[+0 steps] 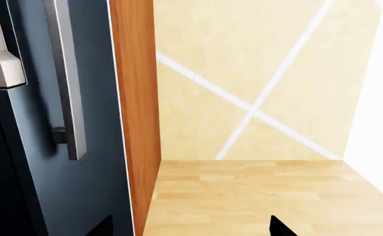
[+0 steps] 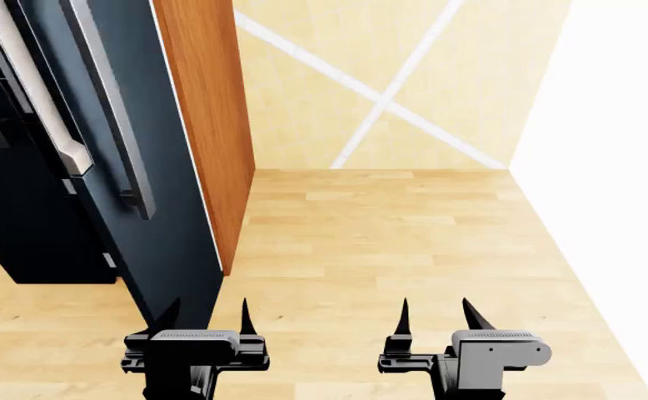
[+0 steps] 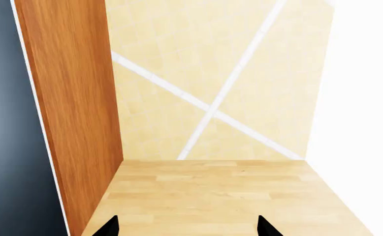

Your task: Close the fridge door

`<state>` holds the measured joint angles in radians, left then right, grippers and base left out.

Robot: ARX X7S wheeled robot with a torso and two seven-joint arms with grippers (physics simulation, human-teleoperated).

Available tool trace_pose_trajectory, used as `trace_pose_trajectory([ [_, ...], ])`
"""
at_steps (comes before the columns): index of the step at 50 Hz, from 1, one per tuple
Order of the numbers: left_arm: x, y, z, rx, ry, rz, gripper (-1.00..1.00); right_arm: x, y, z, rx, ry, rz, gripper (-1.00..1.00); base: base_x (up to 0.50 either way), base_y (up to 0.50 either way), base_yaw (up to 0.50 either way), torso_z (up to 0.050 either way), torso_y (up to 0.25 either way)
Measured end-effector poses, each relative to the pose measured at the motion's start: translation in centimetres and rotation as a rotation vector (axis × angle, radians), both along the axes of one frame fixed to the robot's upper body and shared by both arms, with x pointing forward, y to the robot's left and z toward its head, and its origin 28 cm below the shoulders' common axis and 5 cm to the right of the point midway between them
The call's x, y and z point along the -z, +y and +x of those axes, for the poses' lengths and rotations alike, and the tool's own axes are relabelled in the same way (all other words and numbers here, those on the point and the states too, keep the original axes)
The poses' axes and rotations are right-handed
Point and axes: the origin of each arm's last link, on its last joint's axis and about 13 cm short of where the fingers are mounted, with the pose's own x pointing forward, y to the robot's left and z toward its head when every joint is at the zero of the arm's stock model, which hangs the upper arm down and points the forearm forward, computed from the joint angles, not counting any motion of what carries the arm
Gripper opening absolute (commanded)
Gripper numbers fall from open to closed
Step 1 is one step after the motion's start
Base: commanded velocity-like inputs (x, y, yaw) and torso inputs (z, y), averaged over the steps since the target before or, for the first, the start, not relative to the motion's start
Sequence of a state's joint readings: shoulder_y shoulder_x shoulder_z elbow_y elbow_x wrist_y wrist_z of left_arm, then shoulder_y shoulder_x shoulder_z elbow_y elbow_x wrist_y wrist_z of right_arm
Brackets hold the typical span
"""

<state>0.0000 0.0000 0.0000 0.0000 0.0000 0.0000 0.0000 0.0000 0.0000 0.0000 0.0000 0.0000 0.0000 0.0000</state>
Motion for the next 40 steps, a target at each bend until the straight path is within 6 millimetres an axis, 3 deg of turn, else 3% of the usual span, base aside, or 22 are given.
trace_pose_trajectory([
  [15,0.03,0.0,0.01,0.0,0.002,0.0,1.0,0.05,0.02,0.1,0.013,0.004,-0.007,1.0,0.01,0.0,0.0,0.0,0.0],
  [40,0.02,0.0,0.07,0.003,0.002,0.0,1.0,0.07,0.05,0.2,0.021,0.007,-0.013,1.0,0.36,0.0,0.0,0.0,0.0],
])
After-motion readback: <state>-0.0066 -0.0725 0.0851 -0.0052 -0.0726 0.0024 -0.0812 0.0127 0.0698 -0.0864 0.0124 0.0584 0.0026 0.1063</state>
